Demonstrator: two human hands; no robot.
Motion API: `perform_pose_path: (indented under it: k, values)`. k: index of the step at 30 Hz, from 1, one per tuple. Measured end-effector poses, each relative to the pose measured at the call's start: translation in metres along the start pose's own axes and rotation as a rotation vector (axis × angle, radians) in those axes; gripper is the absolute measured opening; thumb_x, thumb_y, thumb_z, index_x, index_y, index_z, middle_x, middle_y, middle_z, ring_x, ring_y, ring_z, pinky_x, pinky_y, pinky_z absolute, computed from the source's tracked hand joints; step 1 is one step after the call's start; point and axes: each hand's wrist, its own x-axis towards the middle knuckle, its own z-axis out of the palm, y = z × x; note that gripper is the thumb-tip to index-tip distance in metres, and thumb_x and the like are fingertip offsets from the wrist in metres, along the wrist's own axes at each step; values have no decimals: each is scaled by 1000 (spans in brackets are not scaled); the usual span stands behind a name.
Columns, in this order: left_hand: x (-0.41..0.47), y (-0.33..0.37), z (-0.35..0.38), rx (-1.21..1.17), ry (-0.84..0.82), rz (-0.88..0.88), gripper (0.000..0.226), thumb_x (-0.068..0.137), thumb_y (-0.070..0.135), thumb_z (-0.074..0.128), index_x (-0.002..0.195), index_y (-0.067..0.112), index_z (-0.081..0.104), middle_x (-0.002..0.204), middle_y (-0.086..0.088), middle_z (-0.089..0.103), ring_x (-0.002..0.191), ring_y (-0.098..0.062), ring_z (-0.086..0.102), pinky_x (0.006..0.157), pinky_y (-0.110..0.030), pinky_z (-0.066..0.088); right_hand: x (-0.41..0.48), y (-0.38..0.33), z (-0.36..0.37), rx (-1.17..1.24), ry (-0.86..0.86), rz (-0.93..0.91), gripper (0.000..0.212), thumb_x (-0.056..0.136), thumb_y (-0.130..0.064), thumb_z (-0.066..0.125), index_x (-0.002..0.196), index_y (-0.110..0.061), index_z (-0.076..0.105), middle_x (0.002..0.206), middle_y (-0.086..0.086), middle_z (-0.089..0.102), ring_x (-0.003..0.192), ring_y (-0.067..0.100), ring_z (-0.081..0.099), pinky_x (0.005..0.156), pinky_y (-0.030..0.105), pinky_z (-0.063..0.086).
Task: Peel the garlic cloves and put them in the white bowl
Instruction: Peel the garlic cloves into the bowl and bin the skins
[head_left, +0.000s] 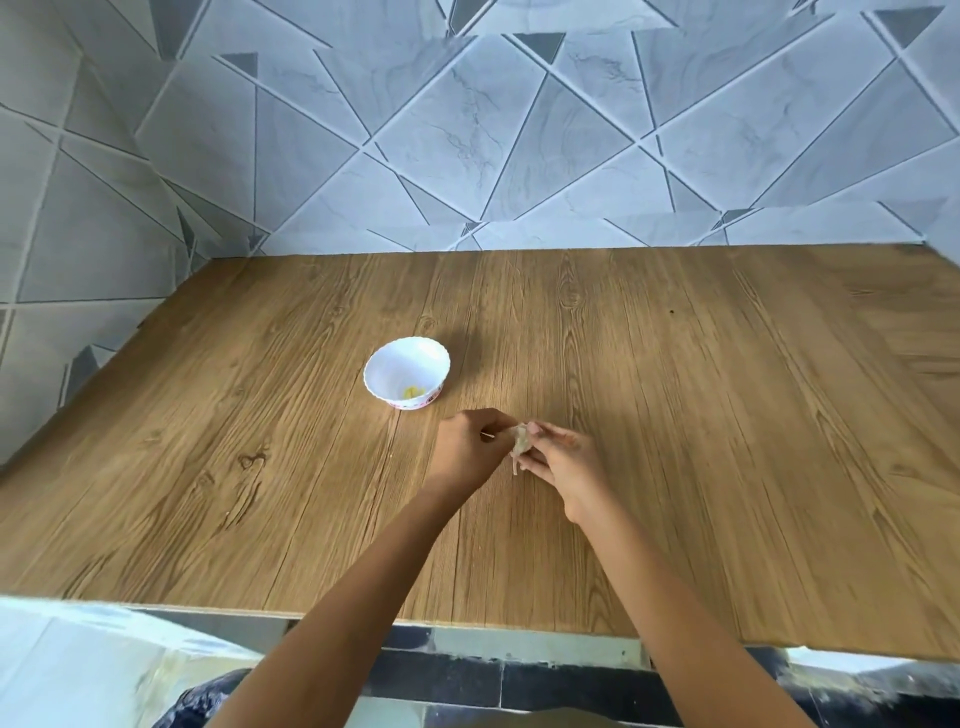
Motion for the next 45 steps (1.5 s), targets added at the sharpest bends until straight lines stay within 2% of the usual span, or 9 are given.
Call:
perform_pose_path:
  k: [6, 9, 13, 18, 23, 28, 33, 39, 45]
  values:
    - [0, -3, -5, -204, 14, -191, 9, 83, 6, 68, 87, 14, 71, 78, 1, 69, 69, -7, 63, 70, -20, 51, 7, -1, -7, -106, 13, -110, 16, 90, -11, 62, 103, -2, 67, 87, 3, 67, 81, 11, 65, 72, 20, 56]
    - [-3, -9, -14, -271, 65, -259, 5, 83, 7, 70, 85, 11, 69, 72, -2, 67, 61, -10, 62, 68, -27, 53, 15, 3, -16, -500, 85, -351, 23, 90, -20, 63, 110, -9, 67, 94, 1, 70, 83, 10, 65, 77, 22, 53]
    - [-16, -15, -26, -219, 33, -285, 12, 79, 9, 75, 87, 7, 67, 66, -3, 67, 56, -9, 60, 61, -24, 52, 24, 12, -14, -887, 43, -651, 27, 86, -19, 68, 109, -6, 67, 93, 4, 69, 79, 11, 64, 66, 12, 49]
    - [-33, -18, -39, -294, -8, -287, 21, 75, 5, 77, 86, 0, 61, 72, -14, 64, 60, -15, 64, 61, -25, 54, 28, 22, -10, -1041, 37, -802, 33, 82, -26, 72, 105, -2, 68, 95, 12, 65, 79, 28, 66, 64, 42, 56]
    - [-47, -24, -51, -342, -186, -241, 7, 78, 4, 73, 84, 5, 71, 74, -5, 69, 67, -8, 66, 65, -17, 52, -17, 31, -5, -1096, 181, -1024, 30, 89, -30, 48, 99, -9, 68, 92, 5, 66, 80, 24, 62, 65, 35, 53]
    - [-57, -36, -64, -322, -377, -289, 14, 82, 1, 69, 96, 2, 72, 80, -3, 70, 71, -3, 65, 68, -12, 51, -49, 66, 7, -1183, 169, -976, 12, 83, -13, 64, 93, -10, 69, 88, 3, 66, 78, 23, 64, 58, 30, 52]
    - [-59, -43, -70, -231, -448, -277, 15, 84, -4, 64, 97, -1, 71, 86, -8, 70, 79, -10, 66, 74, -14, 53, -51, 93, 6, -1310, 169, -834, 31, 87, -18, 57, 113, -2, 64, 123, 17, 60, 109, 34, 60, 85, 47, 53]
    - [-52, -40, -67, 1, -423, -235, 13, 79, 4, 73, 91, -1, 72, 84, -10, 70, 65, -7, 64, 55, -7, 48, -55, 91, 8, -1331, 200, -787, 34, 88, -20, 56, 116, -2, 63, 127, 19, 58, 118, 37, 55, 94, 48, 46]
    - [-41, -35, -72, -222, -525, -524, 7, 84, -1, 66, 90, -1, 69, 78, -6, 66, 67, -12, 62, 58, -16, 54, -56, 91, 7, -1363, 208, -804, 34, 89, -18, 61, 119, -4, 62, 129, 17, 57, 120, 35, 53, 96, 48, 45]
